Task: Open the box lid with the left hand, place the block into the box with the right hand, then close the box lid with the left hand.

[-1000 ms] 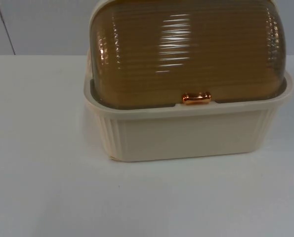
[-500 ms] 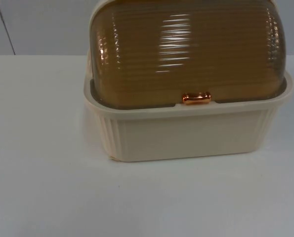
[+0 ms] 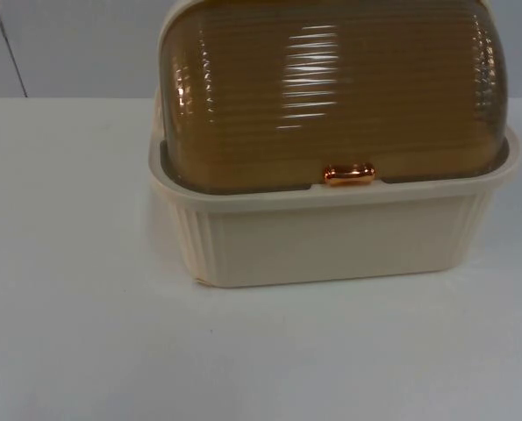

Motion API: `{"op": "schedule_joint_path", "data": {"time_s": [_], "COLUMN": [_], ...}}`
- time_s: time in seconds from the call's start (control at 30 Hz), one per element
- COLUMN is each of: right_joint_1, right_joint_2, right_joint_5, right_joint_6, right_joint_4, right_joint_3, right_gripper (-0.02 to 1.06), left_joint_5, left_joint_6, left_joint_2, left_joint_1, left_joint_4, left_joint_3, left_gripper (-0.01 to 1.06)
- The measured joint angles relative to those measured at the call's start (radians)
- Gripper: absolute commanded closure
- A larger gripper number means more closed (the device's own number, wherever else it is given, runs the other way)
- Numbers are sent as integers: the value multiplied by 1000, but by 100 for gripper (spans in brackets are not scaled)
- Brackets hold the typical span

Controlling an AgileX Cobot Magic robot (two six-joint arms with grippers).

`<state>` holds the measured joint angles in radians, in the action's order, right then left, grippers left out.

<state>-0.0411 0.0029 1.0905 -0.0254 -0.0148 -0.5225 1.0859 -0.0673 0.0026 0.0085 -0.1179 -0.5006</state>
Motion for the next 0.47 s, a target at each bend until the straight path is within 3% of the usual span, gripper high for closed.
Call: {"op": "schedule_joint_path", "data": {"time_s": [0.27,0.47], "right_joint_1": [0,0], "right_joint_2": [0,0], "right_joint_5": [0,0], "right_joint_6": [2,2], "right_joint_4": [0,0], "right_joint_3": [0,0], "right_gripper": [-1,-1], "left_joint_5": [0,0], "left_joint_6": [-63,-26], "left_joint_2": [0,0], "left_joint_1": [-11,-15], "left_joint_4": [-27,-12], "left_joint_3": [0,0], "left_gripper": [0,0]}}
